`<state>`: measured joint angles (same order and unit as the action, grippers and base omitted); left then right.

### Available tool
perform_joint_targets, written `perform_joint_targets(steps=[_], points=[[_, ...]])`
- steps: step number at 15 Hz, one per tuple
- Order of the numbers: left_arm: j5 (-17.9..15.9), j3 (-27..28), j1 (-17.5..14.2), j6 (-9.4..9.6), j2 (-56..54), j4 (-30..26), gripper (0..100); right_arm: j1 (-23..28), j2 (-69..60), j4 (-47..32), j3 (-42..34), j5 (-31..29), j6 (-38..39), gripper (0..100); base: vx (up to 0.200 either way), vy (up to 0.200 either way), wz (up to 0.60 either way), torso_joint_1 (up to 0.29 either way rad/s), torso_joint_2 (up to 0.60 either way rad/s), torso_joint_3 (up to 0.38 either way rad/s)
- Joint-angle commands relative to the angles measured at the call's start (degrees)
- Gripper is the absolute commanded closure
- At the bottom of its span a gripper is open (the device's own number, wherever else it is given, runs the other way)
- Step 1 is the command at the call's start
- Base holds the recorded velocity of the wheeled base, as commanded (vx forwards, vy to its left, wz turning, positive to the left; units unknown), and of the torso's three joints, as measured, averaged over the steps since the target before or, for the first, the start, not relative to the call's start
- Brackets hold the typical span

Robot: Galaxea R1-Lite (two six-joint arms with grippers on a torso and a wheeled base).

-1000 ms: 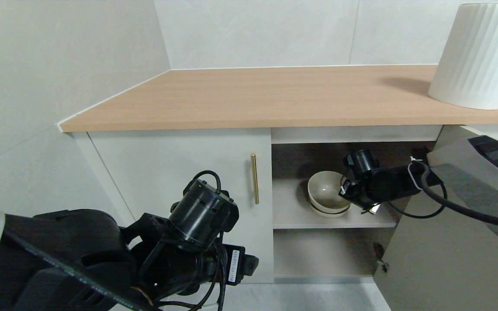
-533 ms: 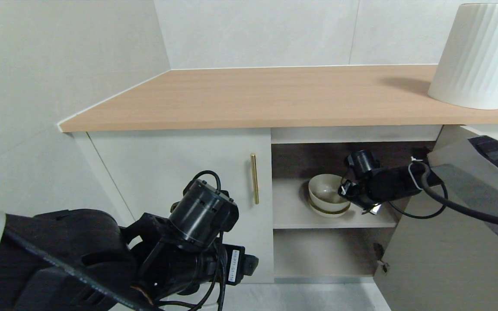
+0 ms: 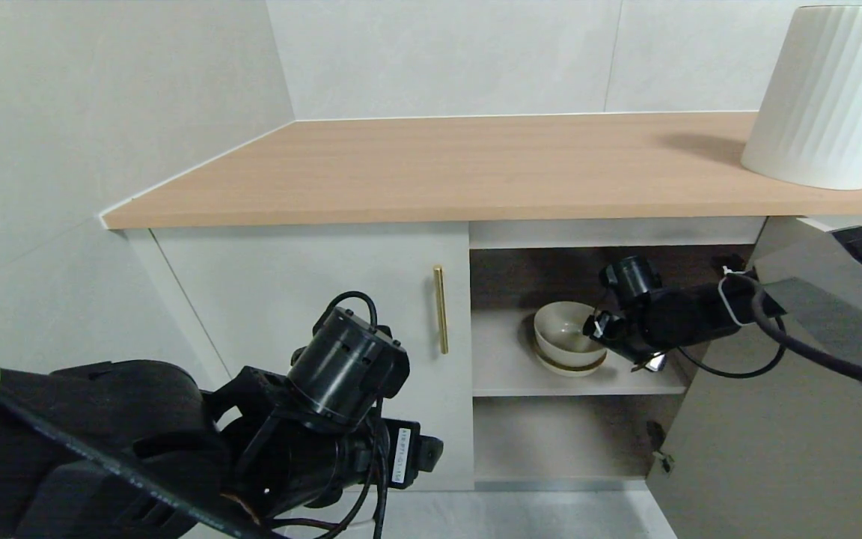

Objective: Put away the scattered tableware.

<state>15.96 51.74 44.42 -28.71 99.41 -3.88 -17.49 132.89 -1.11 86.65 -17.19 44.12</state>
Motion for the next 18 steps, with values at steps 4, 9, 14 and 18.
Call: perform_joint_targets(steps=[4, 9, 14, 18], points=[[0.5, -0.8, -2.8, 0.23, -7.8, -0.3, 0, -5.7, -16.9, 0.0, -13.3, 6.0, -5.4, 0, 0.0, 0.0, 0.0, 0.0, 0.0, 0.0], [0.2, -1.0, -7.9, 2.69, -20.5, -2.8, 0, -11.7, -37.5, -2.5, -27.8, 6.9, -12.9, 0, 0.0, 0.0, 0.0, 0.0, 0.0, 0.0], [0.3, -3.4, -12.3, 3.75, -22.6, -2.7, 0, -19.3, -49.8, -16.5, -28.1, 6.9, -13.4, 0, 0.0, 0.0, 0.0, 0.0, 0.0, 0.0], [0.3, -3.9, -12.3, 3.75, -22.9, -2.7, 0, -20.8, -51.1, -17.3, -30.2, 6.6, -13.4, 0, 0.0, 0.0, 0.0, 0.0, 0.0, 0.0]])
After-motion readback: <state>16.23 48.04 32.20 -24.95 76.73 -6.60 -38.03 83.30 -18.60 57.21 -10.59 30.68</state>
